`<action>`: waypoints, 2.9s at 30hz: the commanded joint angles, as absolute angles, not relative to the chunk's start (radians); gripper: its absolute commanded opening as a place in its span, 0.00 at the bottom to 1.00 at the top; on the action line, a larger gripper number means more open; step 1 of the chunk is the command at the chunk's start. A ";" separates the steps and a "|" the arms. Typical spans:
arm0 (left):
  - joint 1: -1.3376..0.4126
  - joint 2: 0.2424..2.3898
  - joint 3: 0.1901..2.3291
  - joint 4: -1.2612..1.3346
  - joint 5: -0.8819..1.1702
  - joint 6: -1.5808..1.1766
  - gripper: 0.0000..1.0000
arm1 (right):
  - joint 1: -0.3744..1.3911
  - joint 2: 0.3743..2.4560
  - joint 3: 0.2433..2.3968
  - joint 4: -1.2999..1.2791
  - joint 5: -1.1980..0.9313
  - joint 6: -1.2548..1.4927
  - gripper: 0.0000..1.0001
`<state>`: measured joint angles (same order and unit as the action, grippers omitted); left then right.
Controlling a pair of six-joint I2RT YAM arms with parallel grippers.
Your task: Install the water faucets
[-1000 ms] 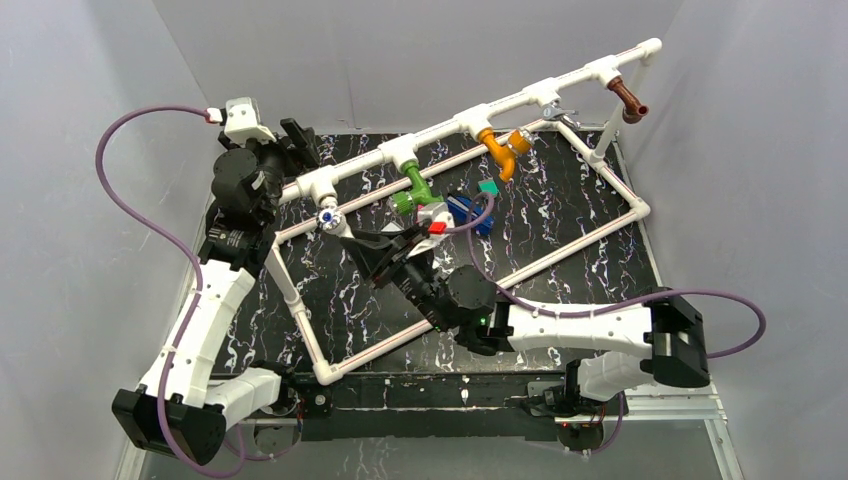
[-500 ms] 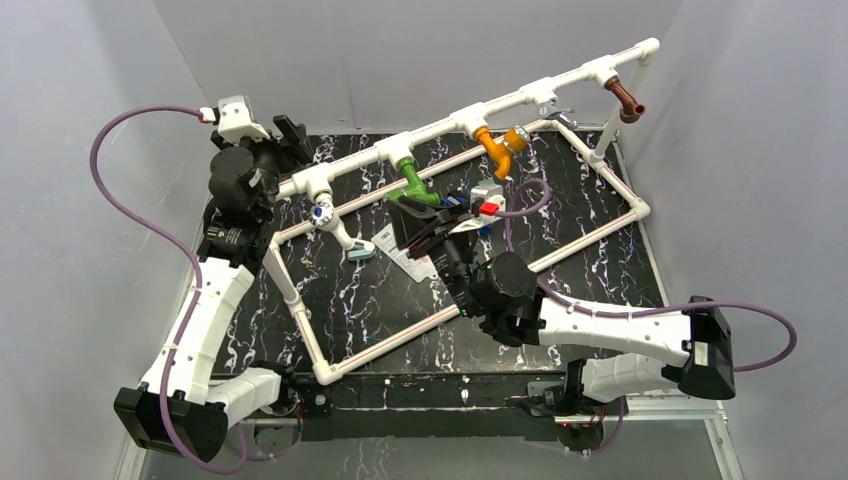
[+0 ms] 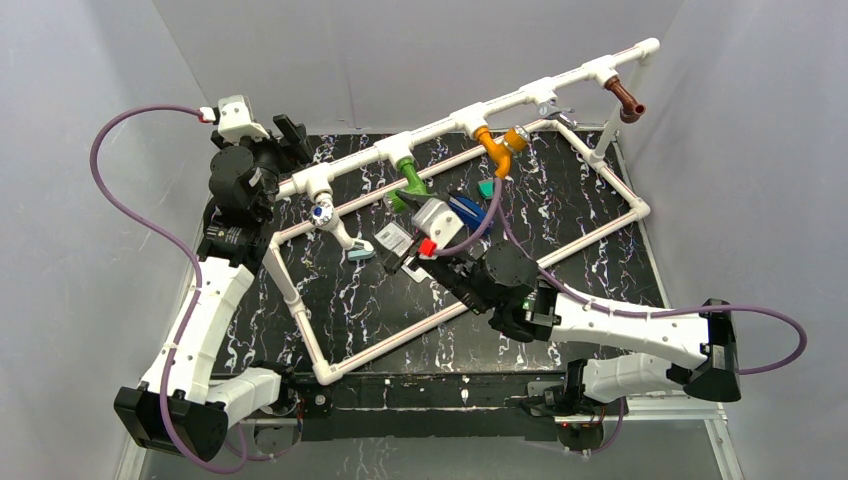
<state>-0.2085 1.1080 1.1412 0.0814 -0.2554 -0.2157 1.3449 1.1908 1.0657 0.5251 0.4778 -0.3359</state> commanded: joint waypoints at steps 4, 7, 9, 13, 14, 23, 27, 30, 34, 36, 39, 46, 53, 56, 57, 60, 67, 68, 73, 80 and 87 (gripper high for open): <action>-0.194 1.214 1.018 -0.274 -0.276 -0.218 0.78 | 1.353 1.276 1.221 0.439 0.327 -0.526 0.85; -0.195 1.215 1.017 -0.278 -0.278 -0.216 0.78 | 1.355 1.322 1.235 0.501 0.367 -0.547 0.85; -0.195 1.215 1.018 -0.277 -0.278 -0.216 0.78 | 1.356 1.352 1.246 0.522 0.378 -0.549 0.84; -0.195 1.215 1.019 -0.278 -0.276 -0.216 0.78 | 1.365 1.402 1.266 0.542 0.384 -0.562 0.83; -0.195 1.215 1.020 -0.278 -0.276 -0.215 0.78 | 1.365 1.410 1.266 0.553 0.388 -0.565 0.83; -0.194 1.216 1.021 -0.280 -0.272 -0.215 0.78 | 1.396 1.495 1.258 0.751 0.501 -0.690 0.74; -0.195 1.219 1.022 -0.281 -0.272 -0.215 0.78 | 1.436 1.565 1.266 0.912 0.574 -0.827 0.64; -0.195 1.222 1.022 -0.281 -0.271 -0.215 0.78 | 1.462 1.630 1.284 1.036 0.639 -0.936 0.54; -0.193 1.224 1.023 -0.284 -0.272 -0.215 0.78 | 1.483 1.705 1.315 1.182 0.708 -1.038 0.23; -0.192 1.224 1.022 -0.283 -0.271 -0.215 0.78 | 1.484 1.737 1.334 1.248 0.746 -1.061 0.01; -0.192 1.226 1.024 -0.284 -0.269 -0.216 0.78 | 1.485 1.757 1.357 1.317 0.793 -1.037 0.01; -0.190 1.226 1.022 -0.284 -0.264 -0.218 0.78 | 1.482 1.737 1.341 1.406 0.913 -0.711 0.01; -0.189 1.223 1.022 -0.283 -0.262 -0.218 0.78 | 1.465 1.693 1.296 1.438 1.058 -0.324 0.01; -0.190 1.221 1.022 -0.284 -0.262 -0.218 0.78 | 1.450 1.651 1.267 1.336 1.101 -0.065 0.01; -0.190 1.221 1.023 -0.283 -0.262 -0.218 0.78 | 1.441 1.636 1.258 1.284 1.107 0.039 0.01; -0.189 1.220 1.020 -0.283 -0.262 -0.218 0.78 | 1.416 1.587 1.239 1.094 1.115 0.359 0.01; -0.190 1.220 1.021 -0.283 -0.259 -0.219 0.78 | 1.383 1.527 1.182 0.958 1.105 0.813 0.01; -0.190 1.221 1.020 -0.284 -0.259 -0.219 0.78 | 1.383 1.525 1.179 0.943 1.106 0.874 0.01; -0.190 1.217 1.021 -0.283 -0.261 -0.219 0.78 | 1.380 1.514 1.177 0.819 1.110 1.130 0.01; -0.190 1.216 1.021 -0.281 -0.256 -0.222 0.78 | 1.366 1.494 1.174 0.625 1.095 1.504 0.01; -0.190 1.216 1.021 -0.284 -0.255 -0.221 0.78 | 1.349 1.496 1.178 0.510 1.020 1.722 0.01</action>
<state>-0.2085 1.1233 1.1534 0.0708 -0.2470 -0.2173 1.4044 1.5280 1.1809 0.6067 0.9558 1.4708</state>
